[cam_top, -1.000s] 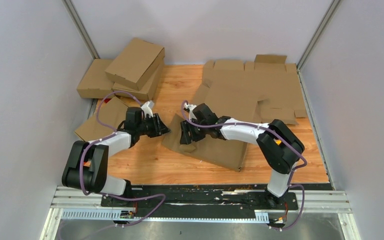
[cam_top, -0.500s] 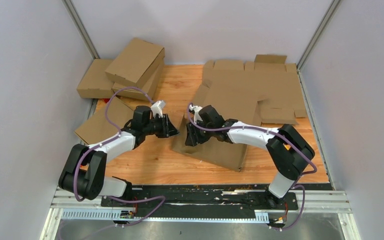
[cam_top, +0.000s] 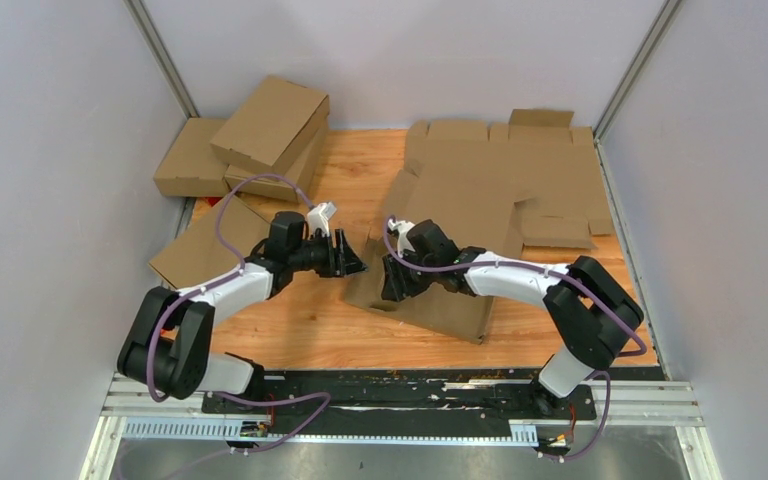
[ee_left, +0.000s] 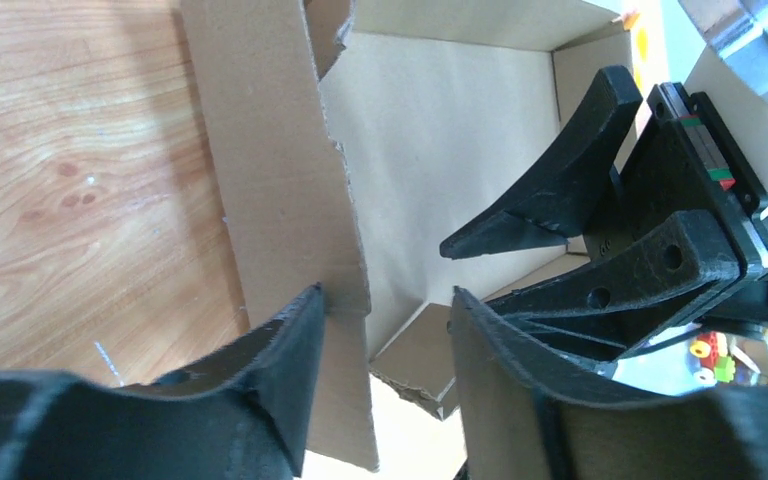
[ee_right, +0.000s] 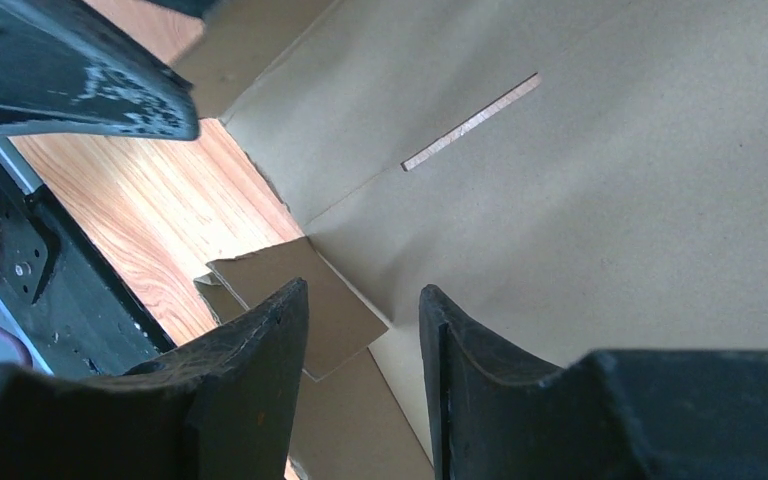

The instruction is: Fold the paper box

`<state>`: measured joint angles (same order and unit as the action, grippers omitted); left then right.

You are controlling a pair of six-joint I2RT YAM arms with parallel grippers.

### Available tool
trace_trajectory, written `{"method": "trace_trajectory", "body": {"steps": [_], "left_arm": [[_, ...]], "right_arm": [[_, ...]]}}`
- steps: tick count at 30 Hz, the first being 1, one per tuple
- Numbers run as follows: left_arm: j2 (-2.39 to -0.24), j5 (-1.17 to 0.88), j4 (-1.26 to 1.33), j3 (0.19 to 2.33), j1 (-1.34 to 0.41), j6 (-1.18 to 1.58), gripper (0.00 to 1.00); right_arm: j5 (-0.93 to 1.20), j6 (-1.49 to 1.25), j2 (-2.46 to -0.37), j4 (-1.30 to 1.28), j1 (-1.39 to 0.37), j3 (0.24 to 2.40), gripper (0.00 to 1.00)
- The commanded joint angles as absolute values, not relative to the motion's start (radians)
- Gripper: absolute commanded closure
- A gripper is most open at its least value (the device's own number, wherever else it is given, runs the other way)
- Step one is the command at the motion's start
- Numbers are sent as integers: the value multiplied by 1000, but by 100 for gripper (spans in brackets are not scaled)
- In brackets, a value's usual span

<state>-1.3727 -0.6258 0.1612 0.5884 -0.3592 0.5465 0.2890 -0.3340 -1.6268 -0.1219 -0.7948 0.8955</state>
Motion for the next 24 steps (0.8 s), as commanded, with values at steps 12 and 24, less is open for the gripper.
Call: {"method": "trace_trajectory", "body": {"steps": [12, 24], "left_arm": [[-1220, -386, 49, 606, -241, 543, 27], [-1532, -295, -154, 772, -264, 436, 80]], "right_arm": [[288, -322, -1576, -76, -790, 875, 56], [285, -322, -1566, -75, -790, 872, 56]]}}
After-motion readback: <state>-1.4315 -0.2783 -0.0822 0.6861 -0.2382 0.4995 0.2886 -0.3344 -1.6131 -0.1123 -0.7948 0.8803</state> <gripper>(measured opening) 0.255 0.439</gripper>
